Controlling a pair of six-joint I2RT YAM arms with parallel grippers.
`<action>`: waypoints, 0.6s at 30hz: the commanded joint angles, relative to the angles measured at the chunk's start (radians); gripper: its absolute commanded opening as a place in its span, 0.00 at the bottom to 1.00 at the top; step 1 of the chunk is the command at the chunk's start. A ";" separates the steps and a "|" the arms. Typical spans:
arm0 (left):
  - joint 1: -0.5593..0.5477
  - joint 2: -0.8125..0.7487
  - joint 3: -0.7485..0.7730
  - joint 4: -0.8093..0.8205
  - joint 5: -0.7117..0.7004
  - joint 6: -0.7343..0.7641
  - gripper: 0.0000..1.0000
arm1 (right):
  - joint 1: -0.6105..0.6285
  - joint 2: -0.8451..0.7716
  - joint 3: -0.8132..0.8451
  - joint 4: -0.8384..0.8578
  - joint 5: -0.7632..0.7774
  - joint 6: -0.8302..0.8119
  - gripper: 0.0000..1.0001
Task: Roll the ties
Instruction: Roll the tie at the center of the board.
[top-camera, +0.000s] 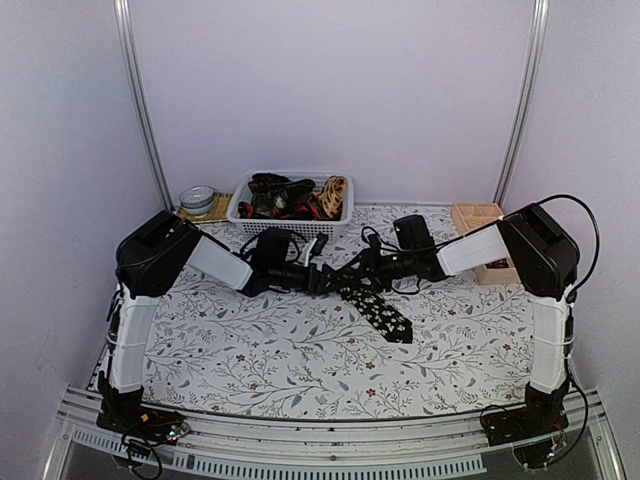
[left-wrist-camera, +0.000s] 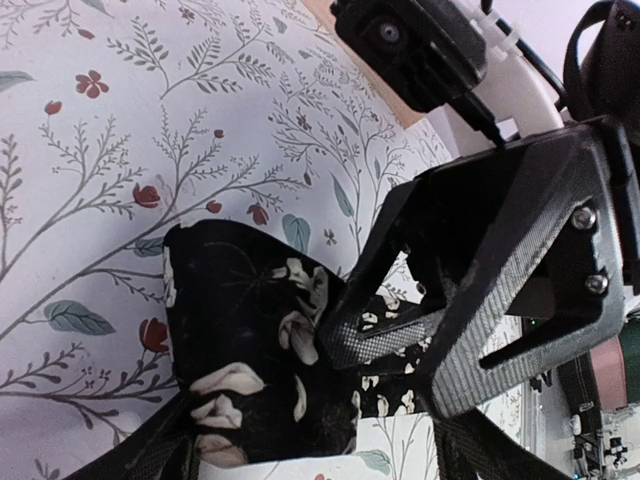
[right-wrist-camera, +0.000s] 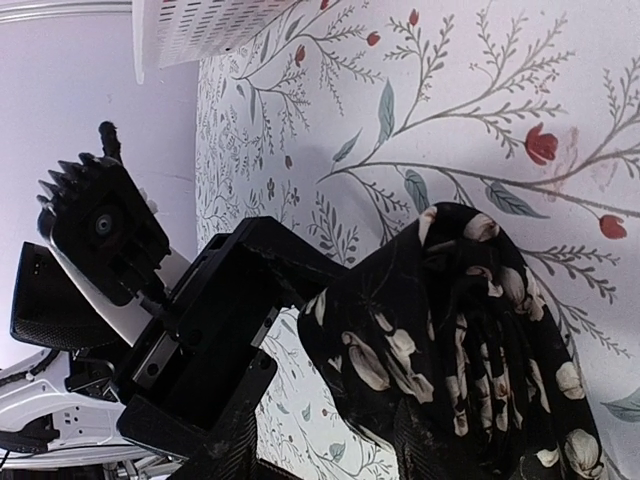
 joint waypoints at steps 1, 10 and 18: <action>-0.005 -0.015 -0.028 0.017 -0.036 -0.003 0.81 | -0.014 -0.170 0.052 -0.075 -0.009 -0.078 0.48; 0.014 -0.026 -0.078 0.088 -0.070 -0.035 0.94 | -0.040 -0.284 0.122 -0.117 -0.073 -0.140 0.49; 0.036 -0.036 -0.090 0.129 -0.066 -0.077 1.00 | -0.039 -0.280 0.037 -0.221 -0.007 -0.202 0.45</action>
